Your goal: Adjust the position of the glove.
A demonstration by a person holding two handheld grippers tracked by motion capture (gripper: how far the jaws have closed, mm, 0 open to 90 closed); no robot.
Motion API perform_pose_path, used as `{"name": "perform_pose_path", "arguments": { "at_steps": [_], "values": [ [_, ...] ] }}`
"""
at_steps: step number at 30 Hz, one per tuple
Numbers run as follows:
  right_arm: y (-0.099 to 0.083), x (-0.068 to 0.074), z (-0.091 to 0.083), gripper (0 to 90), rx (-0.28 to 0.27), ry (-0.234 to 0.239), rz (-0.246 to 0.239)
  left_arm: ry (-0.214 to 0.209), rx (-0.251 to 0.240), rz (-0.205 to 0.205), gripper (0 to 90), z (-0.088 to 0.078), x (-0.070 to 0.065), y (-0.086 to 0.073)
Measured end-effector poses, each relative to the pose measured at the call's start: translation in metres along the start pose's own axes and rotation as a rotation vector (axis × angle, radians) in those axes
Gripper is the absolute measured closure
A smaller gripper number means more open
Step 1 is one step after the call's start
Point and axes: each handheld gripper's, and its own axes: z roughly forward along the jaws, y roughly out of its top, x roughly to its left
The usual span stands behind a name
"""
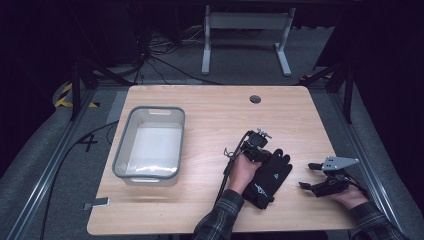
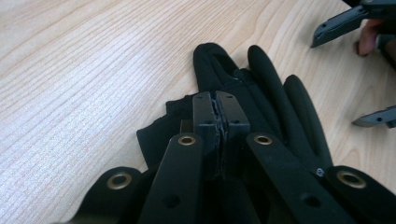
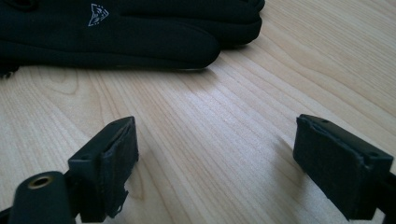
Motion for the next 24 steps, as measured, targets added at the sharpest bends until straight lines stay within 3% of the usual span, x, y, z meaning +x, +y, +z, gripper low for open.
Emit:
{"name": "perform_pose_path", "arguments": {
  "at_steps": [16,18,24],
  "values": [
    [0.0,0.0,0.0,14.4,0.0,0.0,0.0,-0.028,-0.139,0.0,88.6,-0.041,-0.008,0.005],
    [0.0,0.0,0.0,14.4,0.0,0.0,0.0,-0.01,-0.142,0.005,88.6,-0.045,-0.007,0.005],
    [0.0,0.0,0.0,14.4,0.0,0.0,0.0,0.015,-0.119,-0.037,88.3,-0.04,0.008,-0.002]
  ]
}}
